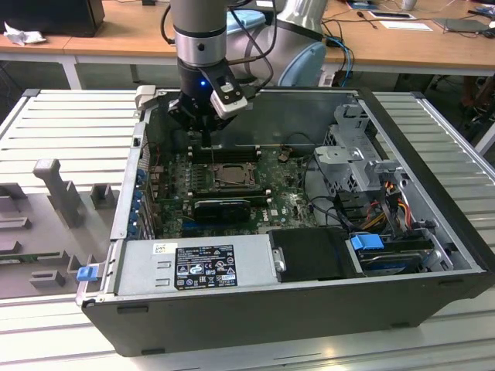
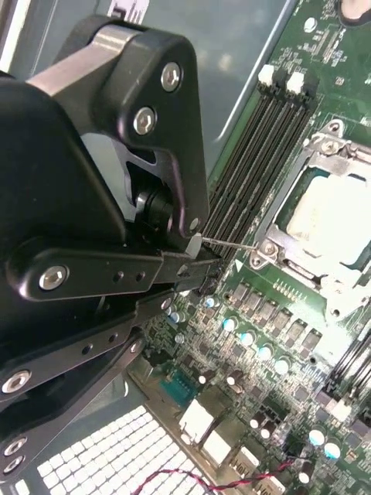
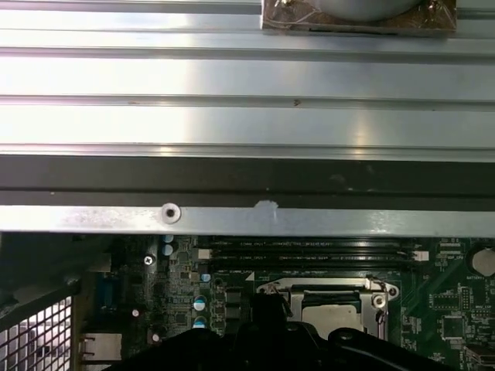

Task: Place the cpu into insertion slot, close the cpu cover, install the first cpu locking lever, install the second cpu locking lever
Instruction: 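Install the first cpu locking lever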

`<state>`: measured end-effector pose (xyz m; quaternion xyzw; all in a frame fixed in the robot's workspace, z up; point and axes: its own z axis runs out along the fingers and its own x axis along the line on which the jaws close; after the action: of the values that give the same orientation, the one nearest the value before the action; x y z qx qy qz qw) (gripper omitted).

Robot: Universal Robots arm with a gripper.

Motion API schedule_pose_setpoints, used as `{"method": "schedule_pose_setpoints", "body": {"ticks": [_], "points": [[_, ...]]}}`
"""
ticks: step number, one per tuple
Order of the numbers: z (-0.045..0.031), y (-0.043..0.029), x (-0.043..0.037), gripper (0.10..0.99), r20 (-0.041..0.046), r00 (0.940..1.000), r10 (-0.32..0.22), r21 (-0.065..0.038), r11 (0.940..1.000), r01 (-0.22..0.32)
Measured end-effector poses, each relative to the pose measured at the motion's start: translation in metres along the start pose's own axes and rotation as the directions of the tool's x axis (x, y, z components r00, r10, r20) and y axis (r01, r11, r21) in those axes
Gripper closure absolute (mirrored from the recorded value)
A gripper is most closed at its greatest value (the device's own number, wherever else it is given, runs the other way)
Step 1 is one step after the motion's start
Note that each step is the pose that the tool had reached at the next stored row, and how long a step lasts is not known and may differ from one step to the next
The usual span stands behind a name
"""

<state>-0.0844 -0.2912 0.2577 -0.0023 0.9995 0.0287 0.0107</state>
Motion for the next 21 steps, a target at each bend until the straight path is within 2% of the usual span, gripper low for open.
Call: {"method": "schedule_pose_setpoints", "body": {"ticks": [3,5,6,7,8,9,14,21], "points": [[0.0006,-0.0001,-0.013,0.98,0.0,1.0,0.0,0.0,1.0,0.0],[0.001,-0.0001,-0.0172,0.98,-0.0001,1.0,0.0,0.0,1.0,0.0],[0.0012,-0.0003,-0.0188,0.98,0.0001,1.0,0.0,-0.004,1.0,0.0],[0.0017,-0.0002,-0.0192,0.98,0.0,1.0,0.0,-0.023,0.9997,0.0],[0.0022,-0.0004,-0.0192,0.98,0.0002,1.0,0.001,-0.034,0.9994,-0.001],[0.0033,-0.0004,-0.0192,0.98,0.0005,1.0,0.001,-0.038,0.9993,-0.001],[0.0097,-0.0008,-0.0207,0.98,0.0002,1.0,0.001,-0.038,0.9993,-0.001],[0.0148,-0.0012,-0.0271,0.98,0.0001,1.0,0.001,-0.04,0.9992,-0.001]]}}
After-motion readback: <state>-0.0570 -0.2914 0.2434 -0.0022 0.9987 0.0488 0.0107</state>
